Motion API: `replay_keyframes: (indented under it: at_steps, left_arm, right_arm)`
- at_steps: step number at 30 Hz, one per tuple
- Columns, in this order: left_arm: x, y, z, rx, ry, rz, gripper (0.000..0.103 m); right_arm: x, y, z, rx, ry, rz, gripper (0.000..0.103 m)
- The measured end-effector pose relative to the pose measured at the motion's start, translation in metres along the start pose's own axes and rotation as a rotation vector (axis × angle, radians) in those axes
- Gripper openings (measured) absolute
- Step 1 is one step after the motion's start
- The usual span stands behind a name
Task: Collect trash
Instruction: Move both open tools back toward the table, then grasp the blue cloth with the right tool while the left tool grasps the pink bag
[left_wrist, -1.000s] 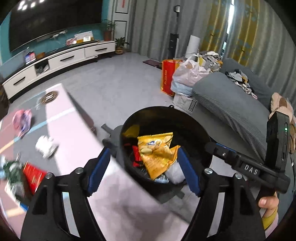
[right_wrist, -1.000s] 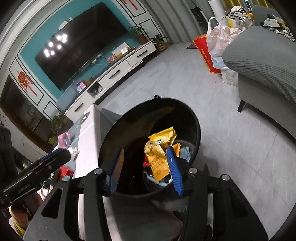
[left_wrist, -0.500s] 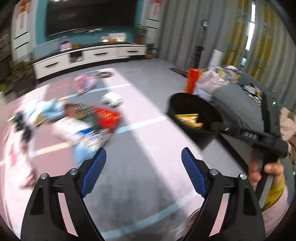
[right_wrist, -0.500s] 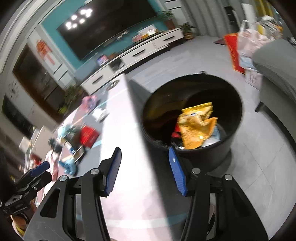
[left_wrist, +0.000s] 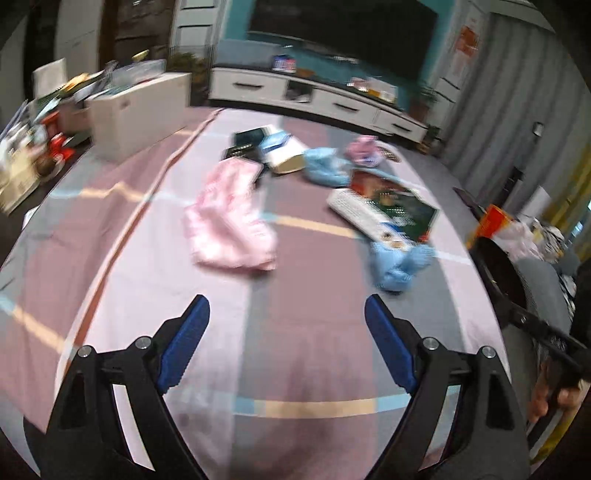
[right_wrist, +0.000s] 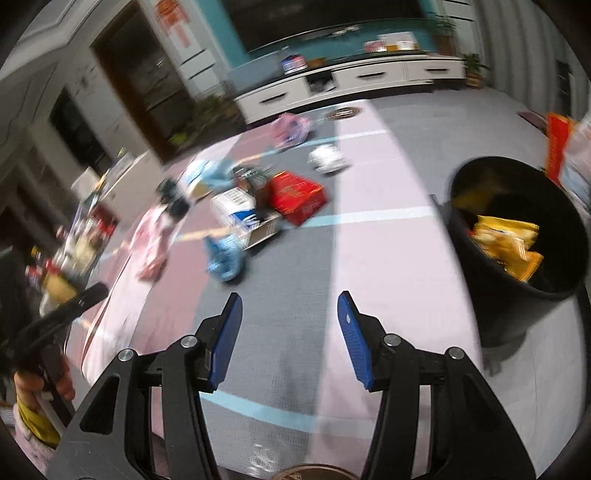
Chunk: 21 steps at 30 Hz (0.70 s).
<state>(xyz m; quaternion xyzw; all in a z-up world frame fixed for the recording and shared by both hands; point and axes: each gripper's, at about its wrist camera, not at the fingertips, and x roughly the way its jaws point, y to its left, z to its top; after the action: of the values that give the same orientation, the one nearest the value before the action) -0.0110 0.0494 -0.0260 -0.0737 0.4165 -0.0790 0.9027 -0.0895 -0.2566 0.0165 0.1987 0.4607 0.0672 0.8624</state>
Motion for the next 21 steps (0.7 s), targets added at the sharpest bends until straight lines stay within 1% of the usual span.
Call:
replay_keyframes:
  at_steps: [2,5,7,10,15,18,19,20,21]
  left_arm:
    - [0.002,0.013,-0.003,-0.035,0.01,0.012,0.086]
    - [0.005,0.028,-0.004,-0.077,0.018,0.008,0.086]
    - [0.007,0.037,-0.004,-0.102,0.02,0.001,0.086]
    - [0.011,0.047,-0.003,-0.118,0.019,0.013,0.086]
    - [0.02,0.059,0.001,-0.138,0.027,0.011,0.086]
    - [0.025,0.063,0.005,-0.14,0.027,0.011,0.086]
    - [0.026,0.063,0.008,-0.14,0.025,0.01,0.086]
    - [0.029,0.063,0.011,-0.14,0.022,0.005,0.086]
    - [0.031,0.064,0.014,-0.14,0.018,0.003,0.086]
  right_arm:
    - [0.012,0.015,0.001,-0.036,0.017,0.013,0.053]
    - [0.031,0.033,0.005,-0.076,0.035,0.021,0.053]
    - [0.043,0.042,0.009,-0.09,0.035,0.017,0.053]
    - [0.061,0.054,0.018,-0.107,0.032,0.01,0.053]
    - [0.09,0.072,0.027,-0.177,0.03,-0.036,0.053]
    - [0.105,0.082,0.028,-0.224,0.029,-0.089,0.053]
    - [0.11,0.084,0.028,-0.235,0.031,-0.11,0.05]
    - [0.114,0.085,0.028,-0.245,0.035,-0.132,0.042]
    - [0.116,0.085,0.028,-0.253,0.034,-0.146,0.037]
